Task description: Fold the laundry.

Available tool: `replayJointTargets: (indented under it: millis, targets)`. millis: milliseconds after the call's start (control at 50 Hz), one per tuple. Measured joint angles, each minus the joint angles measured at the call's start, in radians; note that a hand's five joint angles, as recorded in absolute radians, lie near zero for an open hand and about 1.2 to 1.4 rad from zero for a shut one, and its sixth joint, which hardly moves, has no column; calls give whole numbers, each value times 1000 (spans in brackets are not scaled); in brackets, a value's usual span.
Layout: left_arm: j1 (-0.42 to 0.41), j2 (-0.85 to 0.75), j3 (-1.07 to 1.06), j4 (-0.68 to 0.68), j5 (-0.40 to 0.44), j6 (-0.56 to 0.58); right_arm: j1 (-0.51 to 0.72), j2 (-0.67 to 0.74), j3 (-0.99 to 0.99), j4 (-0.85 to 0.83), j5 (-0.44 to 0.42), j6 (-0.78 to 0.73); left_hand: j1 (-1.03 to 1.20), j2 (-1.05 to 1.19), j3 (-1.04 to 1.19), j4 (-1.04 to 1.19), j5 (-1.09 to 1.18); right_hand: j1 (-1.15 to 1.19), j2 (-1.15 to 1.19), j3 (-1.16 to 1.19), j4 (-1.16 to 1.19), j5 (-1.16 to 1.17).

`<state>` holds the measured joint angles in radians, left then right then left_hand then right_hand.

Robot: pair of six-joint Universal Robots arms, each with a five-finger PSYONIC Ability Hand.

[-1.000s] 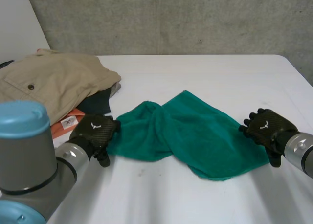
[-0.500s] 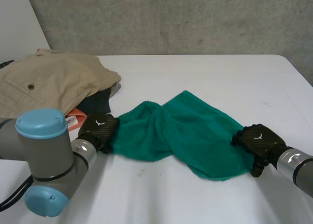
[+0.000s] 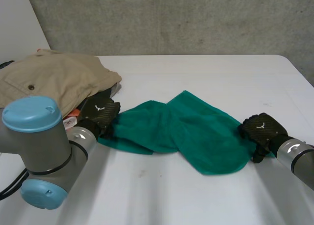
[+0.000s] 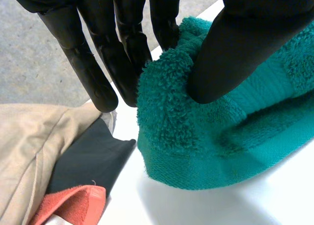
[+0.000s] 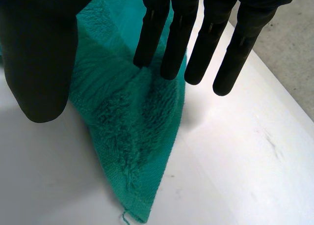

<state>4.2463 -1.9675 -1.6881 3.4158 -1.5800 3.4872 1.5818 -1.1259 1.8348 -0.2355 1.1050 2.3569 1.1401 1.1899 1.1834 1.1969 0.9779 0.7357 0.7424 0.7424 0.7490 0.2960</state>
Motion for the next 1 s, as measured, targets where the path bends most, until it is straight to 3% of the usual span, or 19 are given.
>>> replayJointTargets:
  millis: [460,520,560,660,760,800,820,880,1000]
  targets:
    - [-1,9,18,-7,0,1,37,29,-110,-6,6,71,0,0,0,0,0,-2,-11,-12,-18,0]
    - [0,7,29,-8,-1,1,47,43,-134,-7,13,72,0,0,0,0,0,323,322,313,295,0]
    - [1,7,37,-8,-2,0,54,51,-153,-8,25,76,0,0,0,0,0,423,427,419,412,0]
    - [1,22,60,-12,-4,-1,63,35,-197,-8,58,112,0,0,0,0,0,431,435,443,444,0]
    - [-1,99,73,-27,-1,-15,59,-76,-224,19,69,179,0,2,5,1,0,428,433,441,441,11]
    - [-2,127,73,-32,4,-26,58,-116,-225,42,64,197,0,3,6,1,0,314,310,330,325,194]
    - [-2,138,72,-33,8,-32,58,-131,-224,56,60,204,0,3,6,1,0,125,115,146,142,217]
    - [-2,161,67,-36,25,-49,60,-159,-217,110,47,214,0,3,6,1,0,-255,-267,-251,-256,-17]
    - [0,135,62,-36,49,-71,63,-104,-201,181,43,190,0,3,6,1,0,-318,-329,-323,-346,-91]
